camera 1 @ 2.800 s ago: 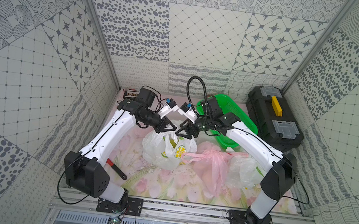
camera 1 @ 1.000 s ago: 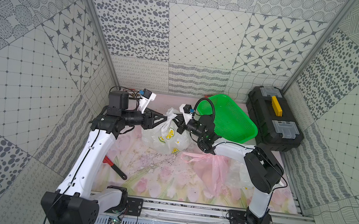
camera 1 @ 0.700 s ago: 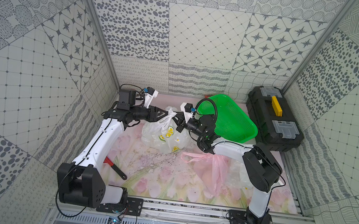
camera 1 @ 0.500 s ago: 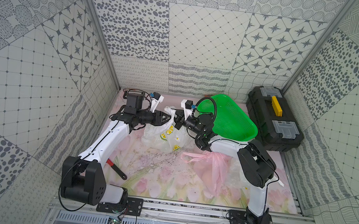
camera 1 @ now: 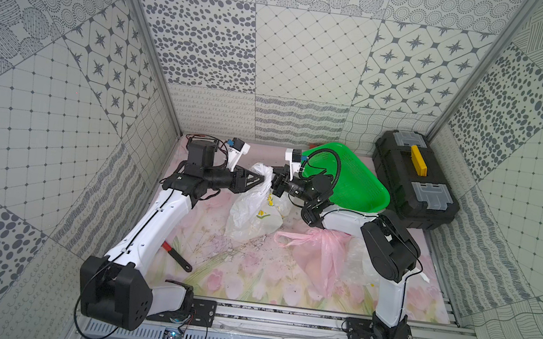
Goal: Place the pears into plastic bags & tie knots
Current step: Tie the plastic bag at the center of the board.
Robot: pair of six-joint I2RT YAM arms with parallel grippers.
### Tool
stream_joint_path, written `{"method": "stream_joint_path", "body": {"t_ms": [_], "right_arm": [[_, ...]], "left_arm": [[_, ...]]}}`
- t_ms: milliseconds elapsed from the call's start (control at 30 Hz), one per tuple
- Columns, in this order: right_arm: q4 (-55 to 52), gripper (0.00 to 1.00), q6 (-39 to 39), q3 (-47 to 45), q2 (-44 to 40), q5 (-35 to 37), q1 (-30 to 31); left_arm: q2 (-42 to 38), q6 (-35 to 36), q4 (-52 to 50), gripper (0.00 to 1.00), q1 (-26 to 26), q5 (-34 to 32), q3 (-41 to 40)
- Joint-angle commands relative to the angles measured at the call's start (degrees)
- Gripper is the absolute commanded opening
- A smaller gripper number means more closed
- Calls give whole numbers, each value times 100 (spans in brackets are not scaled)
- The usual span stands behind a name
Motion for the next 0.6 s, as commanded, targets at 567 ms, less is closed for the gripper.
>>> {"method": "stream_joint_path", "body": {"t_ms": [567], "right_arm": [[936,0,1204,46,79,-618,-46]], "left_arm": [[164,343,-636,41,359,629,589]]}}
